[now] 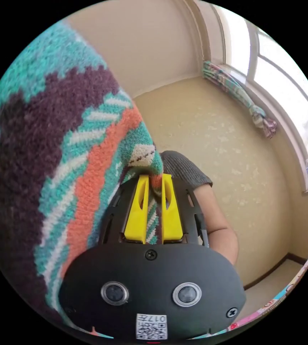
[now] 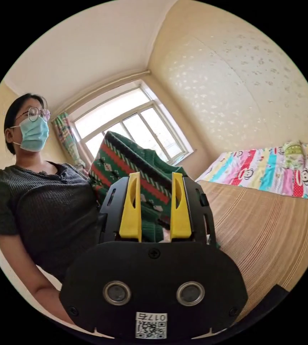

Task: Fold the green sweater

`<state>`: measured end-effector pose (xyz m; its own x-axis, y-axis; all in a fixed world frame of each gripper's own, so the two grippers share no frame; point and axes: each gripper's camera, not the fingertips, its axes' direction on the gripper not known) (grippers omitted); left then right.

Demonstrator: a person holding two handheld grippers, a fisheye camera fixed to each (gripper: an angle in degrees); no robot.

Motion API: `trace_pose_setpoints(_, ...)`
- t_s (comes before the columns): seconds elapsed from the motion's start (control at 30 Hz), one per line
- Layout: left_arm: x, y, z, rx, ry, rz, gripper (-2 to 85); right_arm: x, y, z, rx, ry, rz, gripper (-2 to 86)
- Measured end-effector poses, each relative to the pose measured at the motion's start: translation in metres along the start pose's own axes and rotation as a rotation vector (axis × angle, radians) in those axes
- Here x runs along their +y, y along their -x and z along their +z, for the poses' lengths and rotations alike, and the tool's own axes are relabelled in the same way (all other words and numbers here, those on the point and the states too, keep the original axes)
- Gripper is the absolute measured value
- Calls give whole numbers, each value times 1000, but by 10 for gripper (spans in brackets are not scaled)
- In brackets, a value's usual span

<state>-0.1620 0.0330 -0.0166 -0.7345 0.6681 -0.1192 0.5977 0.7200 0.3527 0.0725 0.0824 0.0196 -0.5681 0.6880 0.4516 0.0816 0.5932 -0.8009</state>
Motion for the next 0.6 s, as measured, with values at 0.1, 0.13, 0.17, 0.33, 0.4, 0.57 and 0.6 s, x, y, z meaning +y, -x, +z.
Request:
trace_pose_setpoints(0.1, 49, 59, 18, 179, -120, -147, 61, -3, -20, 20, -103, 53, 34, 167)
trace_pose_setpoints(0.13, 66, 74, 26, 192, -136, -200, 61, -3, -27, 25, -122, 73, 34, 183)
trace_pose_setpoints(0.17, 73, 81, 31, 194, -136, -231, 61, -2, -33, 29, -139, 96, 32, 199)
trace_pose_setpoints(0.33, 124, 111, 62, 143, -59, -372, 61, 18, -43, 46, -489, 223, -23, 114)
trace_pose_setpoints(0.4, 131, 103, 62, 50, -26, -349, 62, 31, -34, 33, -469, 114, -62, 67)
trace_pose_setpoints(0.57, 139, 59, 54, -555, 109, -477, 67, 34, 4, -23, -110, -153, -25, 48)
trace_pose_setpoints(0.6, 139, 44, 56, -765, 140, -504, 68, 31, 10, -27, -64, -165, -24, 48)
